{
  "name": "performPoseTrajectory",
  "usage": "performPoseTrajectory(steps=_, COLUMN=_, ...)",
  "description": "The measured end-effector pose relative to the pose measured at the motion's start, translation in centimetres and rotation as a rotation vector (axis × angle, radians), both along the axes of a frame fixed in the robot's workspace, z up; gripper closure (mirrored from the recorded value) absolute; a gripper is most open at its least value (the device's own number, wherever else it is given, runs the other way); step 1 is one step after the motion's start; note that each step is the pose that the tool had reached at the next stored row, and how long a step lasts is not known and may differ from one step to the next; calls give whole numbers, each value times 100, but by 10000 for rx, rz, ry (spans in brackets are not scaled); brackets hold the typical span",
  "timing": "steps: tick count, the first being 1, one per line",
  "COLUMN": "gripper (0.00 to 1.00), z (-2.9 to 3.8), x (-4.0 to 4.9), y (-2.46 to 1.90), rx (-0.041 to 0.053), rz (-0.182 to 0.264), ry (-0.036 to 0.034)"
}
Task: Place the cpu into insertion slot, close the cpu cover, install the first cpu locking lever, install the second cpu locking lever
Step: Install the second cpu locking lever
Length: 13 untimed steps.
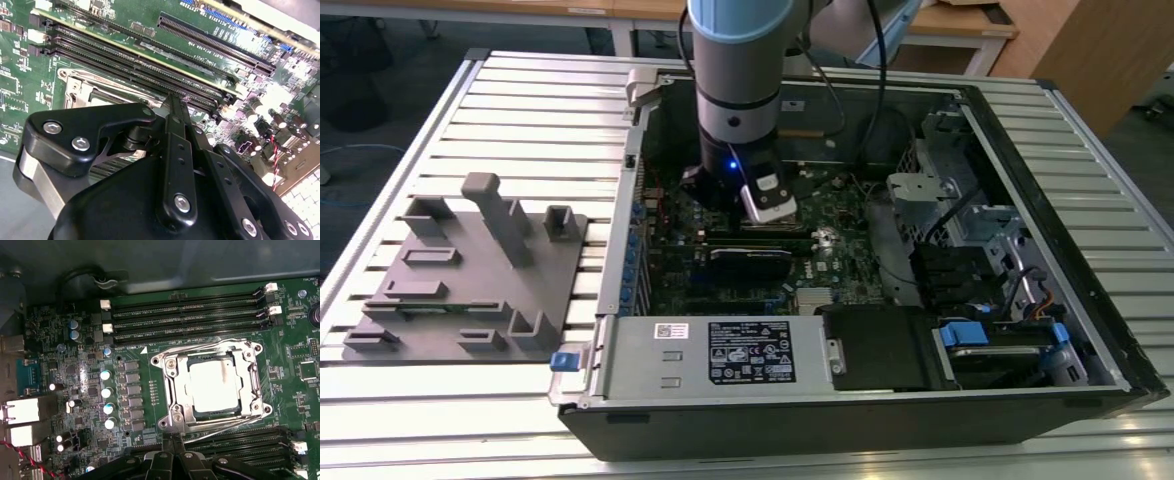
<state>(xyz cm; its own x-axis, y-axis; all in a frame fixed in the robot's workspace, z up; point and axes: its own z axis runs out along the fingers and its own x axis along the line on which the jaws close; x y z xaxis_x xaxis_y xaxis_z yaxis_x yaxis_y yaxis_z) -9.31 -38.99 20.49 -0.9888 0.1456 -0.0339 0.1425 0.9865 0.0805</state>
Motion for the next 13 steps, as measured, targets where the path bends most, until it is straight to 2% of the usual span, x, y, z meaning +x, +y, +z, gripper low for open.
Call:
performPoseTrajectory(steps=3, gripper=90, z=-1, x=0, y=-17, rx=9, rz=0, ry=0)
performPoseTrajectory(steps=4, gripper=90, z=-2, x=0, y=-22, rx=39, rz=1, ry=0)
performPoseTrajectory(steps=8, gripper=90, z=-17, x=0, y=-30, rx=323, rz=0, ry=0)
performPoseTrajectory(steps=13, gripper=90, z=-43, x=0, y=-36, rx=458, rz=0, ry=0)
